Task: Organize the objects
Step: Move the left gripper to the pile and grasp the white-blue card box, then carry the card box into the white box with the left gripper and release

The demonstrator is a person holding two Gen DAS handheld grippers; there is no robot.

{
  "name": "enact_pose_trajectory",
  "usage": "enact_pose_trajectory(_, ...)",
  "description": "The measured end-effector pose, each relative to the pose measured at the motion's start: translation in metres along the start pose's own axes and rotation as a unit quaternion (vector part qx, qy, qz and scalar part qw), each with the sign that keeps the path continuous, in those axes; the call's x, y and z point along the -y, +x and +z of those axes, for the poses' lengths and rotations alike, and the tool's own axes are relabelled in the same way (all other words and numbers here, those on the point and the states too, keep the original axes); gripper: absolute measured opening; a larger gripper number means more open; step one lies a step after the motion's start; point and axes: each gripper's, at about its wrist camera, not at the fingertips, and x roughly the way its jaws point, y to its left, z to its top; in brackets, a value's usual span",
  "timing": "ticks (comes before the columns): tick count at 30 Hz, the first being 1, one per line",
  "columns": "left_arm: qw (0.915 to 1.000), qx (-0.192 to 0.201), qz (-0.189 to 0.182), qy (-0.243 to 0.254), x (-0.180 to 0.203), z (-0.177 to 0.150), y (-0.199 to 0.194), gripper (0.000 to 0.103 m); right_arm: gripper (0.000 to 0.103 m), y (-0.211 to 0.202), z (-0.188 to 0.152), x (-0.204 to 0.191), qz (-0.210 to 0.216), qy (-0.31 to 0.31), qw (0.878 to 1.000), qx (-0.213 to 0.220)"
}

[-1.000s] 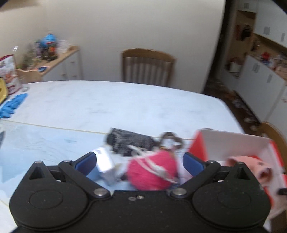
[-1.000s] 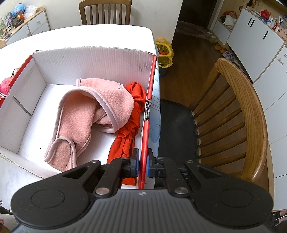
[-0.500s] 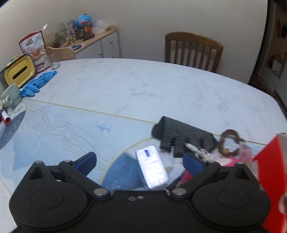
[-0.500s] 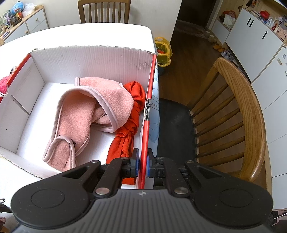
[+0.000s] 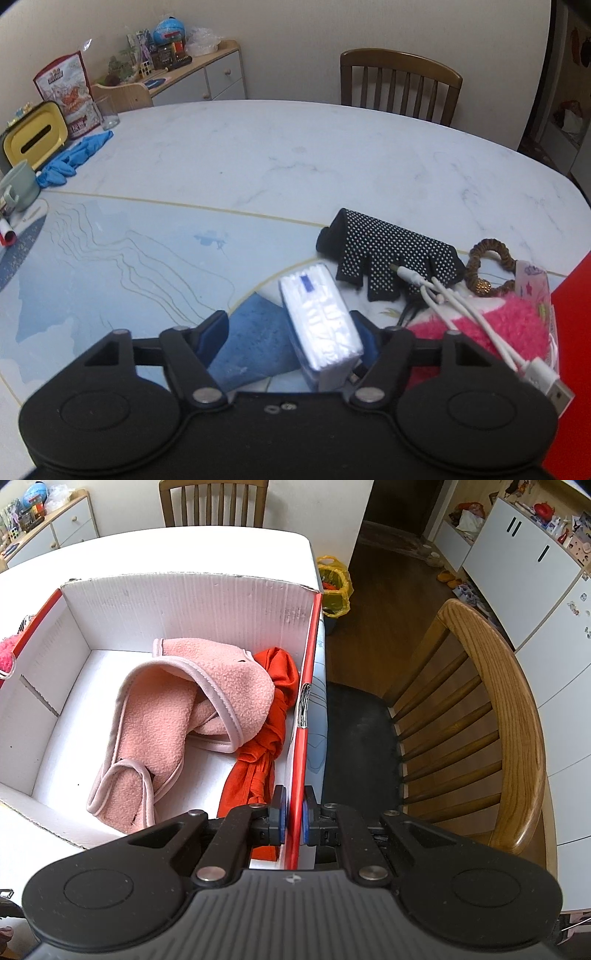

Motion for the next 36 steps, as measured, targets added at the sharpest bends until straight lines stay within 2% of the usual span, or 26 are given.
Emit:
enact_pose_trajectory(3, 1.0, 0.002, -0.005, 0.003, 0.0, -0.002, -0.001, 0.05, 0.008, 0.0, 0.0, 0.0, 0.0, 0.0, 1.0, 0.0)
enact_pose_trajectory(5, 0.9999, 0.003, -0.013, 0.004, 0.0, -0.003, -0.003, 0.029, 0.008, 0.0, 0.0, 0.0, 0.0, 0.0, 1.0, 0.0)
enact_pose_trajectory(6, 0.9999, 0.003, -0.016, 0.004, 0.0, -0.003, -0.004, 0.026, 0.008, 0.0, 0.0, 0.0, 0.0, 0.0, 1.0, 0.0)
enact_pose_trajectory(16, 0.9989, 0.016, -0.031, 0.03, -0.006, 0.003, -0.038, 0.025, 0.008, 0.0, 0.0, -0.001, 0.0, 0.0, 1.0, 0.0)
enact_pose_trajectory(25, 0.995, 0.016, -0.087, 0.045, 0.003, 0.01, -0.084, 0.025, 0.008, -0.001, 0.0, -0.001, 0.0, 0.001, 1.0, 0.0)
enact_pose_trajectory(30, 0.989, 0.026, -0.13, 0.064, 0.021, 0.011, -0.108, 0.025, 0.008, -0.001, 0.0, -0.001, 0.0, 0.001, 1.0, 0.001)
enact_pose_trajectory(36, 0.9751, 0.041, -0.193, 0.1, 0.053, 0.008, -0.138, 0.025, 0.008, -0.002, 0.001, 0.0, 0.001, 0.002, 1.0, 0.002)
